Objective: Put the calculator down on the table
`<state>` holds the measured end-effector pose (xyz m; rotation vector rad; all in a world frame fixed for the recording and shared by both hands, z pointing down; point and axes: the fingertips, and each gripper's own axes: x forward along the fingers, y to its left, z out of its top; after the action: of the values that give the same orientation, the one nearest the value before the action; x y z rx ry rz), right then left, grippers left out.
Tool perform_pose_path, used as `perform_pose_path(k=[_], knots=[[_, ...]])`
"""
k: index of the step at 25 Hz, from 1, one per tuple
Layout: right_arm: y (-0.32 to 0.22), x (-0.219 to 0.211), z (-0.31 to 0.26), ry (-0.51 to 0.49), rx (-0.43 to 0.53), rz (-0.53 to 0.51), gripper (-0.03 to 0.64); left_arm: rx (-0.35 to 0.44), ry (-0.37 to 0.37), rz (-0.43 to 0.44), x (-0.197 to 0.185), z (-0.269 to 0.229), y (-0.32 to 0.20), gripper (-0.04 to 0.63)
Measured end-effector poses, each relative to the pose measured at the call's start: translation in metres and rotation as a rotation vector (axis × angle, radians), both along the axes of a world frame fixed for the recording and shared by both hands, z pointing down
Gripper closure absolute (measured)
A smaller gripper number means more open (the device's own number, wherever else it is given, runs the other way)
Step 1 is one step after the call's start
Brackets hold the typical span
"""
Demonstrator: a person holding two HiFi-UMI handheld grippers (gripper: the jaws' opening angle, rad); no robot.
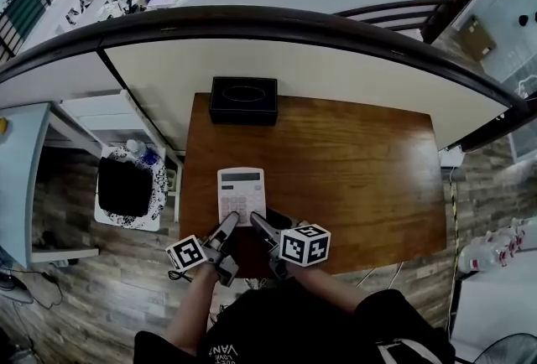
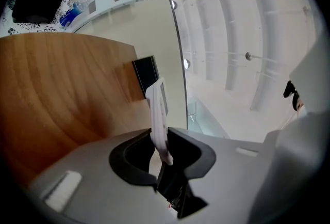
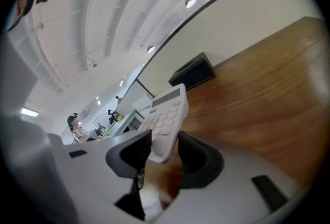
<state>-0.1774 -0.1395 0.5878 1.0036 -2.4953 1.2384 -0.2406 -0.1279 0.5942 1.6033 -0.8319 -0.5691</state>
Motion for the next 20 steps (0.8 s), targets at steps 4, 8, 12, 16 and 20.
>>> perform_pose_path(k=[4, 8, 12, 16, 20], knots=[[-0.025, -0.004, 0.01, 0.001, -0.007, -0.002, 0.456, -0.029, 0.008, -0.004, -0.002, 0.009, -0.024, 0.528], [-0.046, -0.007, 0.02, 0.002, -0.017, -0.002, 0.456, -0.026, -0.016, 0.003, -0.006, 0.018, -0.046, 0.526], [-0.063, -0.008, 0.028, 0.003, -0.026, 0.005, 0.456, -0.033, -0.031, 0.009, -0.008, 0.027, -0.064, 0.525], [-0.077, -0.005, 0.036, -0.003, -0.032, 0.022, 0.456, -0.049, -0.039, 0.019, -0.005, 0.034, -0.079, 0.525], [-0.087, -0.002, 0.044, -0.011, -0.044, 0.043, 0.456, -0.064, -0.044, 0.027, -0.003, 0.042, -0.09, 0.523]])
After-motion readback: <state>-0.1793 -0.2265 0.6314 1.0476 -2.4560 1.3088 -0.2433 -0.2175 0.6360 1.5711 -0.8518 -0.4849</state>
